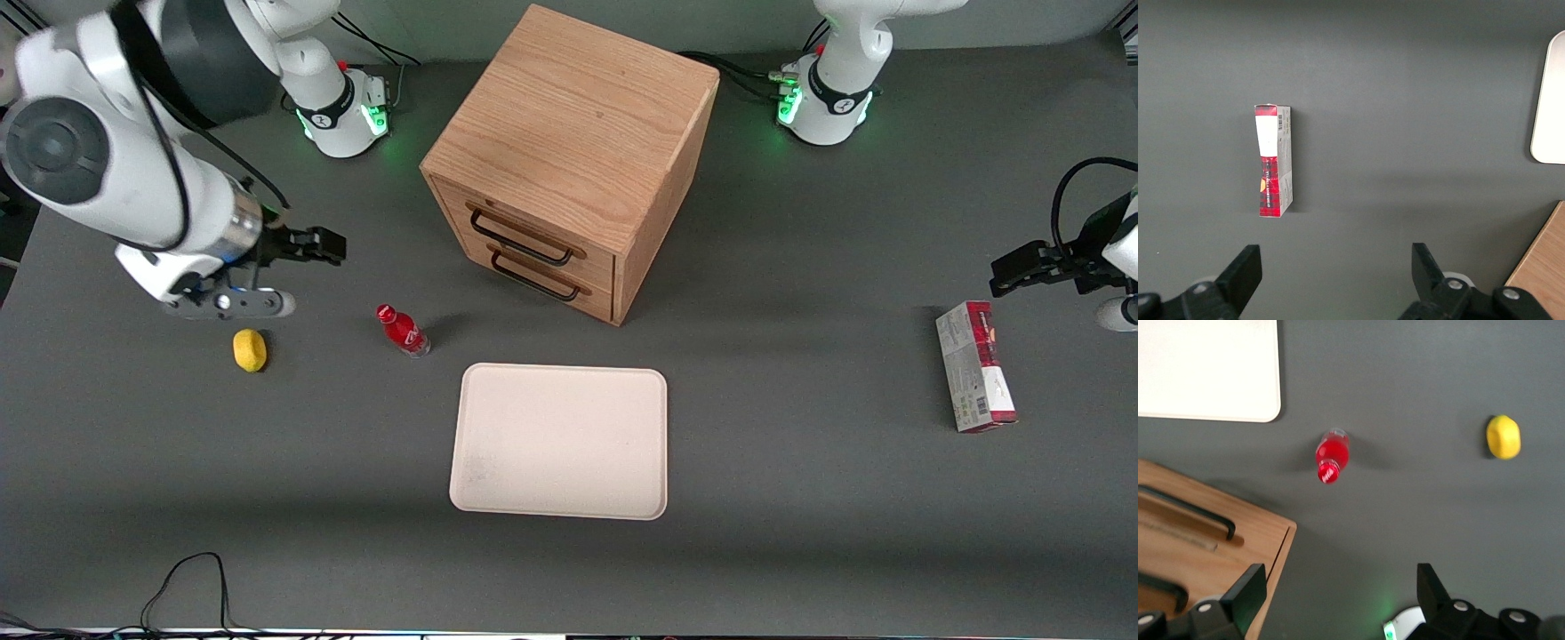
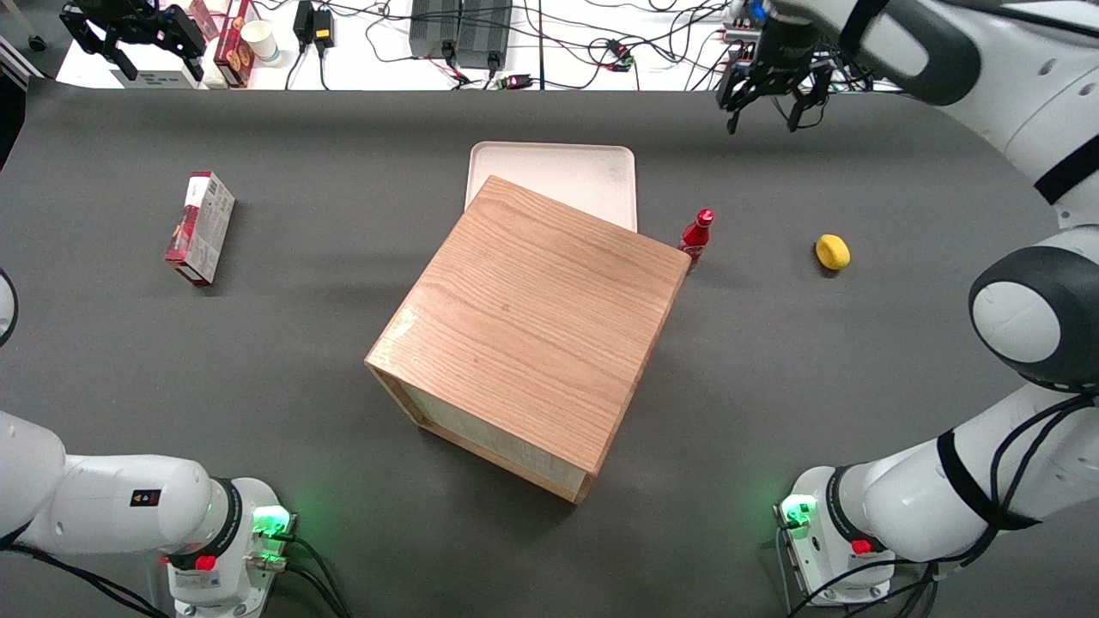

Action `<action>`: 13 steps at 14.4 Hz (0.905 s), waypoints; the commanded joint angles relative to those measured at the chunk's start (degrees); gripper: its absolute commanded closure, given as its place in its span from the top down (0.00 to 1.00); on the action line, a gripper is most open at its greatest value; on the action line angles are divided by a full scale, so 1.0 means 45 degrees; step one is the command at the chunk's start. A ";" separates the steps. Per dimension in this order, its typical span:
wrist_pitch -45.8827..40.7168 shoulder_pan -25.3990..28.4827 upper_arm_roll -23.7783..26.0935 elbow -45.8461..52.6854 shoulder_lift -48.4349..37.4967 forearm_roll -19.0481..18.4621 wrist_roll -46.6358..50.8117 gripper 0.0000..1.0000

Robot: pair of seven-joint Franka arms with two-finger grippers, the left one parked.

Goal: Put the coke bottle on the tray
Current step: 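Move the open right gripper down over the red Coca-Cola bottle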

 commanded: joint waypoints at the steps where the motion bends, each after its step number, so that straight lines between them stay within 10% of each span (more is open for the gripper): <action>1: 0.1656 0.0242 -0.0099 -0.1792 -0.0265 0.0199 0.0366 1.00; 13: 0.7266 0.0867 -0.0119 -0.6250 0.0007 0.0121 0.0795 1.00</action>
